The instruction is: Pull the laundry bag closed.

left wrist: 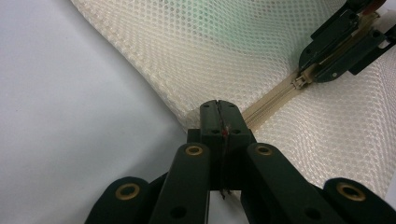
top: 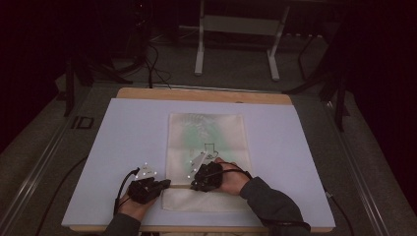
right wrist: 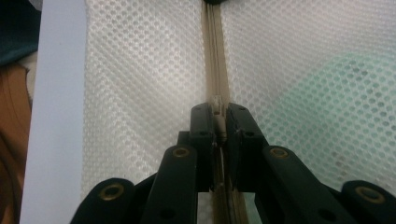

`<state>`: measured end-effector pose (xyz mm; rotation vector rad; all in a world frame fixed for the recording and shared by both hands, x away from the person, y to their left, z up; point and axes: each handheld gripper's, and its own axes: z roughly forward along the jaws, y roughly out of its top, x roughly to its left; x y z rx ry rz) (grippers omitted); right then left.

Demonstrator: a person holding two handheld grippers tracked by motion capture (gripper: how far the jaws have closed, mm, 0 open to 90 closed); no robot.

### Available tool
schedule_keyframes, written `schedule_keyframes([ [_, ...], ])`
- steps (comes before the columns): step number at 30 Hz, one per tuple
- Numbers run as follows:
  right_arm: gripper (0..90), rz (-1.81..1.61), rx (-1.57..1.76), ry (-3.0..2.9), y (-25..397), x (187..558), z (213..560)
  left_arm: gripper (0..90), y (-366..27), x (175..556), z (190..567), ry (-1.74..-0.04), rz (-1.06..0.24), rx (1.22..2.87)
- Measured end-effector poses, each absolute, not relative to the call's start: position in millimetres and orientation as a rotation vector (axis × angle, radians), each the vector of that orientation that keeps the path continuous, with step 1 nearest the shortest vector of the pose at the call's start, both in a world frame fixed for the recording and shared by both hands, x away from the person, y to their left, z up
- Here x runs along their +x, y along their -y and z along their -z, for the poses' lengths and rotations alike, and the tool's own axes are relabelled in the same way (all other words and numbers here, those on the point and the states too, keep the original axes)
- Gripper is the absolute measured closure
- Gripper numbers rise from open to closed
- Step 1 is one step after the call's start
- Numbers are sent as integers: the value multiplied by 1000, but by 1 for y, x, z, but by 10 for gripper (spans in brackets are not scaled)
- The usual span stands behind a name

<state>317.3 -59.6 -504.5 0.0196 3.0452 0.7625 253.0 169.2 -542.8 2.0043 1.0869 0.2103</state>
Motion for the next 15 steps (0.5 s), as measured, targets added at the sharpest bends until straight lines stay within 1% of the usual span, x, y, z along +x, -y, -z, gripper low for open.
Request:
schedule_keyframes([
  [15,823,-745,17,-3049,67,317,504,895,-170,253,543,-1087,-206,2001],
])
